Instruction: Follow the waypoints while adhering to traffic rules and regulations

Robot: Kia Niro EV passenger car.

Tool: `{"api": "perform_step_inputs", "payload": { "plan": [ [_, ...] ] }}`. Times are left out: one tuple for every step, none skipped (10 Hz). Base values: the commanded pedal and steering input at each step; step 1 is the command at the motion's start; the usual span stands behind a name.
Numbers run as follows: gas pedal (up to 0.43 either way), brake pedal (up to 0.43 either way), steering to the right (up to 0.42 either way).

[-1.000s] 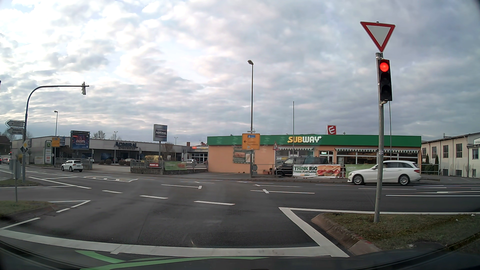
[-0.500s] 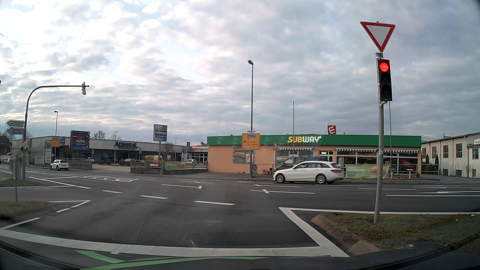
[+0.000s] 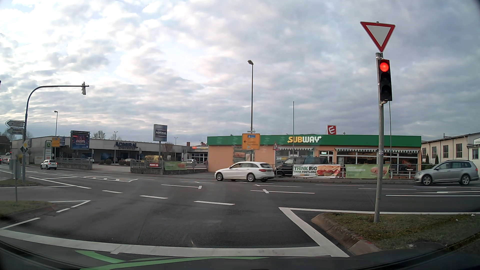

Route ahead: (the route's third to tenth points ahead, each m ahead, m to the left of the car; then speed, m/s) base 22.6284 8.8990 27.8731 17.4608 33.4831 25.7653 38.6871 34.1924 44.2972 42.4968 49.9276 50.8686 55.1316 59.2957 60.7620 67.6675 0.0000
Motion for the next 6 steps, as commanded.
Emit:
{"api": "perform_step_inputs", "payload": {
  "plan": [
    [0.0,0.323,0.048],
    [0.0,0.329,0.048],
    [0.0,0.329,0.048],
    [0.0,0.329,0.048],
    [0.0,0.329,0.048],
    [0.0,0.329,0.048]
  ]
}}
